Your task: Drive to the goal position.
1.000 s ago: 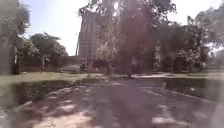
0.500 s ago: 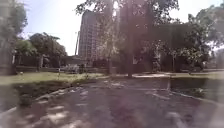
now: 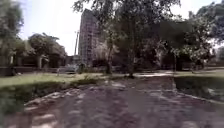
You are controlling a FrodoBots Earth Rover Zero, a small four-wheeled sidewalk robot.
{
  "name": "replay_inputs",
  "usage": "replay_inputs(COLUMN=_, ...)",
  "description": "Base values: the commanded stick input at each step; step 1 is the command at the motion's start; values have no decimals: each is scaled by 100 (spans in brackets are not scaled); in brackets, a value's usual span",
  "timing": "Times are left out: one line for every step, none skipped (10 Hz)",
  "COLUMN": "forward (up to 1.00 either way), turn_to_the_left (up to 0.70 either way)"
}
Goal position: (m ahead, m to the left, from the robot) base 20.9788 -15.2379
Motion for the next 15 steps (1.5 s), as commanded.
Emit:
replay_inputs(forward=70, turn_to_the_left=-34)
replay_inputs(forward=70, turn_to_the_left=-33)
replay_inputs(forward=70, turn_to_the_left=0)
replay_inputs(forward=70, turn_to_the_left=0)
replay_inputs(forward=70, turn_to_the_left=0)
replay_inputs(forward=70, turn_to_the_left=0)
replay_inputs(forward=70, turn_to_the_left=-6)
replay_inputs(forward=70, turn_to_the_left=-23)
replay_inputs(forward=70, turn_to_the_left=-35)
replay_inputs(forward=70, turn_to_the_left=-35)
replay_inputs(forward=70, turn_to_the_left=-35)
replay_inputs(forward=70, turn_to_the_left=-35)
replay_inputs(forward=70, turn_to_the_left=-35)
replay_inputs(forward=70, turn_to_the_left=-35)
replay_inputs(forward=70, turn_to_the_left=-35)
